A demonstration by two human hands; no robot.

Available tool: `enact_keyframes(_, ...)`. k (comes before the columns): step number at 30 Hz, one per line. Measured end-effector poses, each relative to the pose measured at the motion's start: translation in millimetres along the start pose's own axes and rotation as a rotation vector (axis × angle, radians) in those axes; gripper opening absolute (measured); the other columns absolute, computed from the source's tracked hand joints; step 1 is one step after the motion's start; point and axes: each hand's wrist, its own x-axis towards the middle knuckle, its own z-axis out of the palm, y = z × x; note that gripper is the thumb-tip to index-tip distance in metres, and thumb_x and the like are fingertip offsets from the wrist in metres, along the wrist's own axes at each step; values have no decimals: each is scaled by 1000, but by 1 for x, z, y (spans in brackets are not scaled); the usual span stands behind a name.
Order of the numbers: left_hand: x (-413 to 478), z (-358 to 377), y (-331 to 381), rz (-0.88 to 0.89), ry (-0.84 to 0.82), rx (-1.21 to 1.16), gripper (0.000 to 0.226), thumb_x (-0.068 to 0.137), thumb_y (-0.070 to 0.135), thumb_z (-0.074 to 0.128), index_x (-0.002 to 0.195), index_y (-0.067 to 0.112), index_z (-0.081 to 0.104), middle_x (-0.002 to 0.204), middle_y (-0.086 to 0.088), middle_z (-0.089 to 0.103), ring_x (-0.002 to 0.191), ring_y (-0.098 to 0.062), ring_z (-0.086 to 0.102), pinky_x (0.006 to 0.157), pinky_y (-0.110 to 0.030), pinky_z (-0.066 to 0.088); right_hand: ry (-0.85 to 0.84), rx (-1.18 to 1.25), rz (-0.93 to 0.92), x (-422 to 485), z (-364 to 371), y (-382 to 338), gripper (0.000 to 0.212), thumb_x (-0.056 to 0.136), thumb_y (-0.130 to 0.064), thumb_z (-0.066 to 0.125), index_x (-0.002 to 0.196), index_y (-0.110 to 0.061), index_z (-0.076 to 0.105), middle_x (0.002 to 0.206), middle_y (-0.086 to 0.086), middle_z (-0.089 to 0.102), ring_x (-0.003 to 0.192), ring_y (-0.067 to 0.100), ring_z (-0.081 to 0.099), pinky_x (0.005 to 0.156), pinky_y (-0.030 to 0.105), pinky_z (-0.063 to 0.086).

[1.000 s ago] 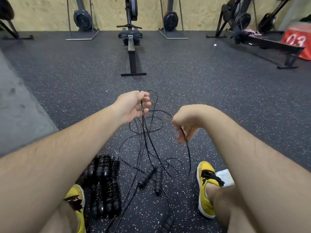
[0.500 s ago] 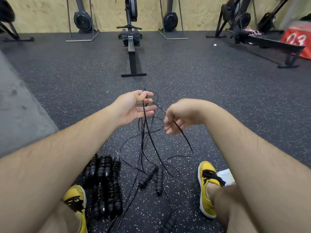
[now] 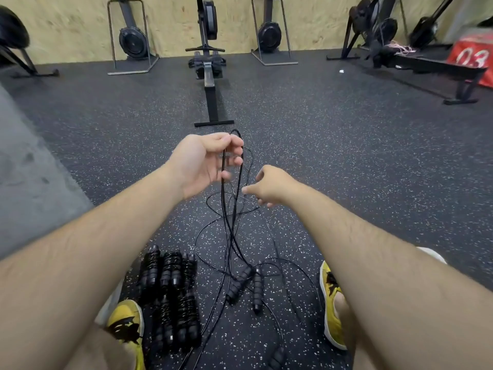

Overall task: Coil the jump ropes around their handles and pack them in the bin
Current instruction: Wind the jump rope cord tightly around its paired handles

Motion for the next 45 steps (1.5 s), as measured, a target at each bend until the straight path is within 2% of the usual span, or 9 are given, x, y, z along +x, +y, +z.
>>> enact_keyframes(10, -17, -16, 18, 53, -88, -163, 15, 88, 15, 45, 83, 14, 59, 80, -1, 55, 72, -17, 56, 49, -22, 33, -231, 445, 57, 16, 35, 1, 20, 89, -26, 75, 98, -13, 63, 115, 10, 70, 100, 14, 66, 79, 30, 58)
enact_keyframes(15, -14, -19, 22, 24, -62, -114, 20, 92, 12, 43, 87, 11, 63, 79, -2, 57, 71, -16, 59, 51, -24, 41, -207, 566, 116, 12, 33, -5, 6, 100, -9, 55, 103, -8, 61, 91, 9, 75, 66, 14, 67, 58, 26, 50)
enact_keyframes(22, 9, -44, -14, -176, 378, 1052, 23, 101, 23, 52, 105, 3, 63, 107, -19, 68, 87, -28, 68, 76, -37, 57, -57, 727, 6, -2, -5, -20, 13, 99, -3, 47, 108, -9, 52, 82, 10, 66, 54, 14, 57, 51, 27, 48)
enact_keyframes(27, 12, -23, -30, 144, 331, 1646, 101, 88, 35, 73, 158, 5, 7, 161, -14, 19, 145, -34, 26, 114, -49, 30, -102, 789, -83, -16, -17, -24, 8, 100, -7, 54, 107, -9, 51, 83, 11, 67, 52, 12, 50, 54, 30, 46)
enact_keyframes(31, 12, -3, -31, 158, 37, 1340, 18, 98, 26, 53, 112, 16, 59, 110, -1, 66, 94, -18, 61, 80, -25, 46, -1, 563, -248, -19, -20, -23, 6, 96, -15, 62, 97, -16, 56, 78, 4, 72, 47, 8, 47, 52, 27, 40)
enact_keyframes(33, 11, -3, -32, 46, -44, 1205, 15, 103, 24, 46, 105, 15, 59, 97, 2, 73, 66, -7, 57, 58, -15, 43, 188, 276, -316, -15, -20, -18, 7, 95, -21, 63, 92, -23, 57, 79, -2, 73, 53, 3, 53, 57, 28, 41)
enact_keyframes(39, 12, -1, -23, -28, 91, 637, 24, 108, 14, 41, 99, 1, 59, 71, -9, 69, 72, -31, 75, 75, -47, 61, 958, -171, -528, -20, -21, -15, 20, 91, -37, 60, 78, -22, 57, 90, -5, 54, 91, 17, 45, 79, 33, 34)
enact_keyframes(42, 17, 6, -16, 41, 218, 412, 23, 107, 12, 42, 95, 5, 60, 69, -7, 69, 63, -24, 70, 74, -45, 61, 542, 134, -351, -23, -14, -23, 33, 86, -41, 57, 64, -20, 44, 69, -6, 54, 69, 18, 50, 63, 33, 36)
enact_keyframes(45, 18, 10, -10, 66, 285, 269, 24, 109, 16, 42, 96, 4, 59, 81, -14, 72, 64, -21, 70, 68, -36, 61, -134, 332, -211, -26, 4, -25, 42, 75, -49, 72, 97, -23, 47, 82, -5, 60, 65, 16, 57, 52, 27, 40)
